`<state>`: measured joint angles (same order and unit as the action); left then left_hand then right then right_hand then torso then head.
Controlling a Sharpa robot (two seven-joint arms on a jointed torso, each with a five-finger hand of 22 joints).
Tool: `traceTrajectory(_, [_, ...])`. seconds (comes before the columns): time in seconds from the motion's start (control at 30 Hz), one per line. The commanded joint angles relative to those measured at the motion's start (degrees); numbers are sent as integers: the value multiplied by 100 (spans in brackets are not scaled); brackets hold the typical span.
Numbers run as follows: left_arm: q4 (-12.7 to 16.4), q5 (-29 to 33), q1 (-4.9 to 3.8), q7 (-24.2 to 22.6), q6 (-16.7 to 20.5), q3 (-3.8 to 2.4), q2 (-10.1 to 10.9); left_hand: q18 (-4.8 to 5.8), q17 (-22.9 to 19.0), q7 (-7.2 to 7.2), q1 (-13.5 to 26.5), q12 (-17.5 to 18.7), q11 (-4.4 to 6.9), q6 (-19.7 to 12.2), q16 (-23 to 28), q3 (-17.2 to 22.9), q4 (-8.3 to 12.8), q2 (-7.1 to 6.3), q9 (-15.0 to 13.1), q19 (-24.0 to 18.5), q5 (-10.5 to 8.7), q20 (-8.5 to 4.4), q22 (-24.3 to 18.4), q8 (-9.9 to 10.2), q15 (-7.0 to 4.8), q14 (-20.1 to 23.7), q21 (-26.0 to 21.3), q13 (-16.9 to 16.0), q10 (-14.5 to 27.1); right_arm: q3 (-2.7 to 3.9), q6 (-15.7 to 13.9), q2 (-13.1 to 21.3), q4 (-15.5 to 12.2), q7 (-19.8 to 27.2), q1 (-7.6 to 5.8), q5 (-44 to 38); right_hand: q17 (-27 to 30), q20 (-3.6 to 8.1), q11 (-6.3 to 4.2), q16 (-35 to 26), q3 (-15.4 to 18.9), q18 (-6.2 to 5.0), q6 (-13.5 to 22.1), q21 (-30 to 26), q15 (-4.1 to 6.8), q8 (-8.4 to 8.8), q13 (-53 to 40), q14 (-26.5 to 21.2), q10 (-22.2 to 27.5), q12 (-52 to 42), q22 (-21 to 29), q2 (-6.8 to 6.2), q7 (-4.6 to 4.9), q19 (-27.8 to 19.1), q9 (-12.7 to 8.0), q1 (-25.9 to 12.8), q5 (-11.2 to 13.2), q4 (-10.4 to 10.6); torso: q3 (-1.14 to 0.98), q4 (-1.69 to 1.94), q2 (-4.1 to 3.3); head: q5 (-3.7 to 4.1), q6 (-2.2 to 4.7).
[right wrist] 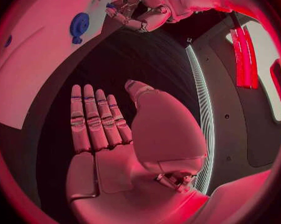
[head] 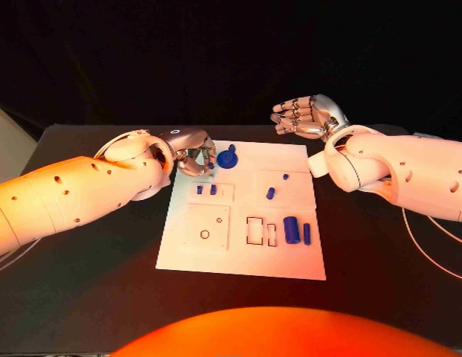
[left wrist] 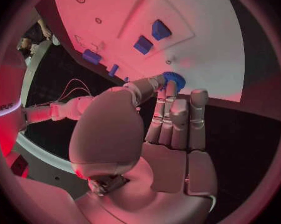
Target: Assemble the parts on the task board
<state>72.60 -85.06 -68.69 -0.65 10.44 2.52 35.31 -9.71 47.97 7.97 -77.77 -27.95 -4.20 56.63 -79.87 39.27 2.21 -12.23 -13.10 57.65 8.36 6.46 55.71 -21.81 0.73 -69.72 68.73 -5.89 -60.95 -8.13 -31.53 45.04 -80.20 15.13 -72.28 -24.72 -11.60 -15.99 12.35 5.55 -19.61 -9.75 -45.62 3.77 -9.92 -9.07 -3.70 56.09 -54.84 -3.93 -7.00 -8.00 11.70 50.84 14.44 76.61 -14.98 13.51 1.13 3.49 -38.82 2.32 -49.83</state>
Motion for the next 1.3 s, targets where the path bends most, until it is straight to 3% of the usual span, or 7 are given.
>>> traceTrajectory(0.03, [-50, 29, 10, 82, -159, 4, -43, 91, 8, -6, 45, 20, -7, 15, -40, -41, 0, 1, -10, 37, -10, 22, 9, 31, 2, -51, 26, 8, -40, 1, 96, -5, -2, 51, 3, -16, 7, -4, -3, -34, 3, -70, -53, -6, 13, 38, 7, 31, -33, 29, 6, 29, 405, -39, -9, -33, -34, -4, 5, 0, -5, -9, 0])
traceTrajectory(0.33, [-186, -64, 43, 188, -269, 32, -122, 89, -1, -6, 44, 26, -8, 17, -39, -40, -1, 5, -11, 31, -9, 22, 2, 34, 2, -48, 22, 9, -40, 1, 98, -7, -2, 51, 3, -16, 7, -4, -3, -34, 3, -70, -53, -6, 13, 38, 7, 31, -33, 29, 6, 29, 405, -39, -9, -33, -34, -4, -5, -2, -10, -14, -4])
traceTrajectory(1.3, [-210, -63, 53, 158, -473, 101, -175, 82, -39, -6, 18, 67, -6, 40, -31, -29, 13, 27, -23, 8, -6, 24, -23, 52, 1, -27, 0, 9, -70, 1, 91, -2, 2, 56, 4, -16, 32, -5, -5, -53, -5, -72, -68, 0, 15, 52, 8, 50, -39, 31, 43, 40, 403, -36, -15, -37, -34, -15, 0, 4, -6, 2, -10])
